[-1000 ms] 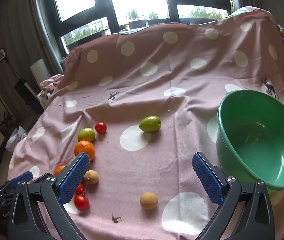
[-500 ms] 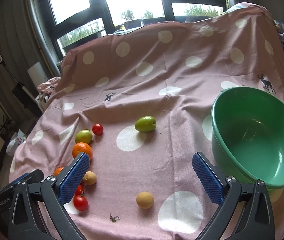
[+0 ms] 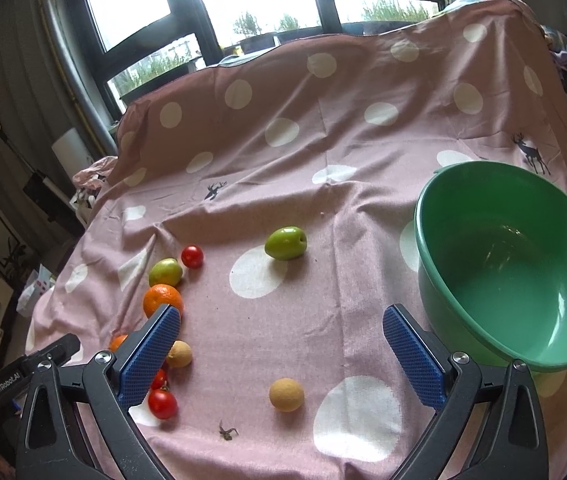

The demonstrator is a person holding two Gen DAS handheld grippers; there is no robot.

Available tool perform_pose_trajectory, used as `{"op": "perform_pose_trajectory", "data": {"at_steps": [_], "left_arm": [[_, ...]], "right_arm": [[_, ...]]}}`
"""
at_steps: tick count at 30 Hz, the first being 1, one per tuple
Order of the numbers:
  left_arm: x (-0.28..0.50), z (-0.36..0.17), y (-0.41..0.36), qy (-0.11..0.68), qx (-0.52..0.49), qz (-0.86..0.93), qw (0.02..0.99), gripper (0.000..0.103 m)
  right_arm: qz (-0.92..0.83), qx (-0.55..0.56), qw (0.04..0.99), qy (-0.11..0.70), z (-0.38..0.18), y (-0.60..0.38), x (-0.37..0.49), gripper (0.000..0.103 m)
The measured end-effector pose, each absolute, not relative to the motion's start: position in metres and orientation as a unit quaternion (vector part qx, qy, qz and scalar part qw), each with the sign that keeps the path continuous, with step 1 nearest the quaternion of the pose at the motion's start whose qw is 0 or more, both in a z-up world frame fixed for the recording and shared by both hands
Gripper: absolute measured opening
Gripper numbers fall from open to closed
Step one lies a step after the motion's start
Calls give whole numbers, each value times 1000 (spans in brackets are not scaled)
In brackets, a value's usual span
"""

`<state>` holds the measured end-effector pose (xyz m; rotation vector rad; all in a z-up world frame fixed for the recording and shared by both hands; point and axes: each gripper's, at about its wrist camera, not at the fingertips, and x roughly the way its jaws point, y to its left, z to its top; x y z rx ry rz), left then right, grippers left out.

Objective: Organize fruits
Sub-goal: 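Move the right tool toward the small tan ball on the cloth, then close the right gripper around the small tan ball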

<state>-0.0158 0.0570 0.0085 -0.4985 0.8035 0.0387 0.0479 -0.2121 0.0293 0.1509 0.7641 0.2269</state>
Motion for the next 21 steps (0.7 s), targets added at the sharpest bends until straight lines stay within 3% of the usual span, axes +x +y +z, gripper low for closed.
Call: {"op": "perform_pose_trajectory", "data": {"at_steps": [6,13,21], "left_arm": [[-15,8,52,389,-238,1,890,51],[-12,6,41,401,-229,-22,887,45],[-7,2,23,414,-200,-46,887,44]], "right_arm": [[114,77,909,394,27,-212,49,88],[135,96,885,435,17,-211,53,63],[140,102,863,474,6,-215,58,62]]}}
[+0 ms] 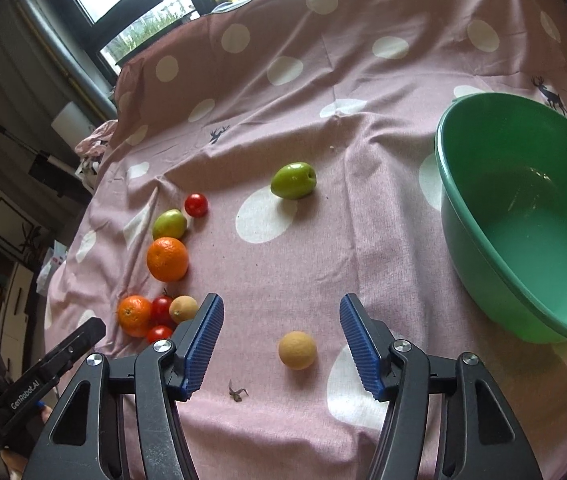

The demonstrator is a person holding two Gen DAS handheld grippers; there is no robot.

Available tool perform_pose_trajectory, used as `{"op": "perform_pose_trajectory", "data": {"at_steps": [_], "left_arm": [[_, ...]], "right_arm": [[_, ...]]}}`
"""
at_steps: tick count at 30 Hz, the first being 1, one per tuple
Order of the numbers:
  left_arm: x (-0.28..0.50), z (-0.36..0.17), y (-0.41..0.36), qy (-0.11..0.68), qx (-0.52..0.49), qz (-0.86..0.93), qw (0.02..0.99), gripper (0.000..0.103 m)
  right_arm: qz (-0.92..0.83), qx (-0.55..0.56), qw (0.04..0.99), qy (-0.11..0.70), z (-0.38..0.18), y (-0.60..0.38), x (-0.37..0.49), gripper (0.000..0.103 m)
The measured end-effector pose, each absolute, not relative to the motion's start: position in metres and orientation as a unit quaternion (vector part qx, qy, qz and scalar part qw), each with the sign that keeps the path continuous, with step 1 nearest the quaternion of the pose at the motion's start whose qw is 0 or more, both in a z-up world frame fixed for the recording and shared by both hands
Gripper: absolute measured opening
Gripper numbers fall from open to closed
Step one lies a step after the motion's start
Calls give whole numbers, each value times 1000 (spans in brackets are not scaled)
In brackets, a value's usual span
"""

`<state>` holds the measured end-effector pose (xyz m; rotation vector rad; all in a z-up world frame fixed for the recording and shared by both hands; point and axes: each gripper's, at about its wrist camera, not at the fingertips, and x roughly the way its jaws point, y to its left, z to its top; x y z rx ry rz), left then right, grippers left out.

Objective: Organize fruits
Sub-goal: 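Close the right gripper around the small tan ball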

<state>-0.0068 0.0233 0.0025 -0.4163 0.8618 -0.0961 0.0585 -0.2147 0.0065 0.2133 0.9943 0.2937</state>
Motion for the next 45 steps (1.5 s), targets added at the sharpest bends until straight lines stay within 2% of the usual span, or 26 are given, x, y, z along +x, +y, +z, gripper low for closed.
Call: {"op": "perform_pose_trajectory", "data": {"at_steps": [7,13,16,20,25,45], "left_arm": [[17,7,-5,441,-162,-81,879,43],[49,15,-28,471,-132,-110,865,35],[68,11,-38,491,-124,-119,854,28],[84,-6,-44,521,-119,-118,837,21],[88,-20,-44,535,-107,-97,832,21],[74,-23,-31,543,-110,-82,828,24]], "right_arm": [[154,91,842,509,-5,-211,57,62],[159,96,831,524,-11,-217,57,62],[166,107,824,532,-15,-220,60,49],[172,127,808,549,-23,-224,63,40],[172,130,807,550,-25,-224,63,40],[155,121,813,548,-27,-217,67,40]]}}
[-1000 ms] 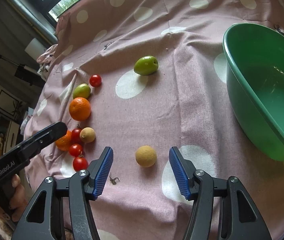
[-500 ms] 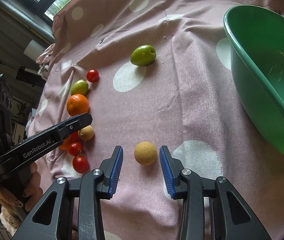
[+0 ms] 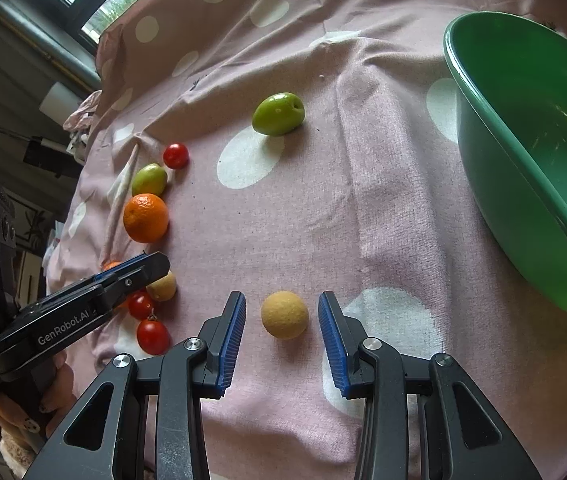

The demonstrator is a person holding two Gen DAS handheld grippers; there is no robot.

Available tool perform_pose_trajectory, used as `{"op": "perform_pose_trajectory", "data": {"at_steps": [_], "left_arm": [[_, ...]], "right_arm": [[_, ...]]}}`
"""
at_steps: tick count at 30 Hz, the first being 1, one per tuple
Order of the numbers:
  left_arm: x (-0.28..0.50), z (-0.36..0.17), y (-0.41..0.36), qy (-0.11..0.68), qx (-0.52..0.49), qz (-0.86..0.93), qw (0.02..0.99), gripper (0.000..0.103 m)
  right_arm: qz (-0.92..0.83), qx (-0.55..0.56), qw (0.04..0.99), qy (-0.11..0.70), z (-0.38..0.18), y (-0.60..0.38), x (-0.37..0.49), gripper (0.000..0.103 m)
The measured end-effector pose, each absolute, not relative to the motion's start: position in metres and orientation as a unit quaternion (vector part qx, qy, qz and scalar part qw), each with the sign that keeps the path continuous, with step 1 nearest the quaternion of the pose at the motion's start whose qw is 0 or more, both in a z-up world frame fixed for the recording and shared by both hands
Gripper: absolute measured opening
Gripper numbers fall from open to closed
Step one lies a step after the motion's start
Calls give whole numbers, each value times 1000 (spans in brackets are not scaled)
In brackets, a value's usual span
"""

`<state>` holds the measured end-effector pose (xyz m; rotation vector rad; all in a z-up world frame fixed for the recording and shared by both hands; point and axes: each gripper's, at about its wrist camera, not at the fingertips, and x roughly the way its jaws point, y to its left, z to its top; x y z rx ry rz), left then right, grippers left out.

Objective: Organize fruits
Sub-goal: 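Close the right gripper around the small tan ball, then lift the tan ball with the right gripper and carry it over the green bowl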

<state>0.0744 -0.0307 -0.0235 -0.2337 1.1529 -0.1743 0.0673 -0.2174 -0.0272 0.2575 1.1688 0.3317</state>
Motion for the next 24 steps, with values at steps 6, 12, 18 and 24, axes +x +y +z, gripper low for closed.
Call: {"op": "perform_pose_trajectory", "data": {"at_steps": [6,12,18,24], "left_arm": [[67,-23,-34,540,-93,-80,833,24],[64,-28,-33,546,-84,-78,830,25],[68,-39,-38,554,-92,-86,823,26],[68,-39,-43,542,-81,-76,833,25]], "right_arm": [[152,106,814,551,-31,-211,67,40],[148,93,816,552,-34,-205,67,40],[140,78,822,547,-35,-203,66,30],[137,69,828,540,-34,-202,65,27]]}}
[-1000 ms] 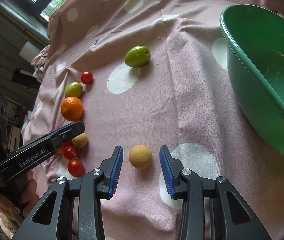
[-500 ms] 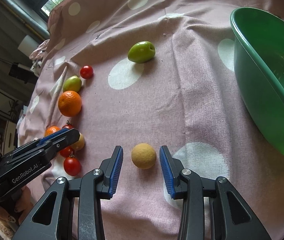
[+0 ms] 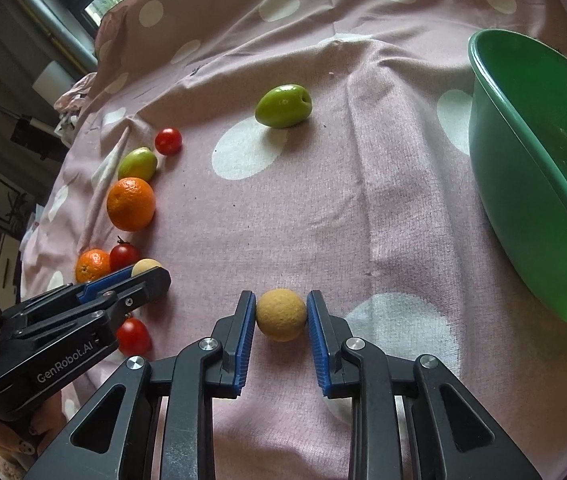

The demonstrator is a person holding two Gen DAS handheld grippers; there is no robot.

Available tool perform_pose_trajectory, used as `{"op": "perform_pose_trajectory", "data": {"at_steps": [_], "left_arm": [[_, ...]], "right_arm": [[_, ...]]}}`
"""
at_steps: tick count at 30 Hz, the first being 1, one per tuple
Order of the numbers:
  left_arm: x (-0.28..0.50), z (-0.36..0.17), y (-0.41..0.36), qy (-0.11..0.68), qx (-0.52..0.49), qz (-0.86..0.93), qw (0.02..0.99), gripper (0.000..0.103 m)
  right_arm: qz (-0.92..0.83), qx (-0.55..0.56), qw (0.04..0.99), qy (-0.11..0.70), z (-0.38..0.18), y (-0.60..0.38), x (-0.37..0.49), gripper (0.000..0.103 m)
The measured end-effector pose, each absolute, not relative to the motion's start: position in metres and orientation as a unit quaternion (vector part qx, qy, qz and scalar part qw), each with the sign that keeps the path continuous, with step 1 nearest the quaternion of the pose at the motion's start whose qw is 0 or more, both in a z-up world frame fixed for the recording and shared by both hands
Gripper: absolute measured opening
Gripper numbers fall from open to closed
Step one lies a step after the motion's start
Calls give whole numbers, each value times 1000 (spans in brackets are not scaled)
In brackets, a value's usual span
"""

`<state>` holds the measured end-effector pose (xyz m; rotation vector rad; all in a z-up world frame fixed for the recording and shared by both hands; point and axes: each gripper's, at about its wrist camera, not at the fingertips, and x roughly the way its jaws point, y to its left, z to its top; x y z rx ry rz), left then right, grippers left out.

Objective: Organize fruits
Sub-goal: 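Lift the tan ball with the right gripper and carry it over the green bowl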

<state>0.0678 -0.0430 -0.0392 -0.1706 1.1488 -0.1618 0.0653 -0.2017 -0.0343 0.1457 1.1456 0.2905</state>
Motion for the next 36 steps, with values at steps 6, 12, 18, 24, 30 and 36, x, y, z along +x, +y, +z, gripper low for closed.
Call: {"op": "perform_pose_trajectory", "data": {"at_steps": [6,12,18,24,30,36], "left_arm": [[60,-23,-45,509,-77,-76,854,25],[49,-3,-43,473,-76,-65,875,25],[31,35,-44,415,-81,-54,905,25],[17,71,-51,362,-91,-45,927,25],[6,94,-58,327,-103,-36,939,25],[6,97,-72,318,-112,-36,941,25]], "right_arm": [[133,66,833,533,-31,-201,65,27],[127,70,846,514,-19,-207,62,27],[122,75,874,465,15,-217,56,27],[118,80,899,415,58,-226,54,27],[125,77,912,382,89,-226,57,27],[127,78,927,345,99,-235,53,27]]}}
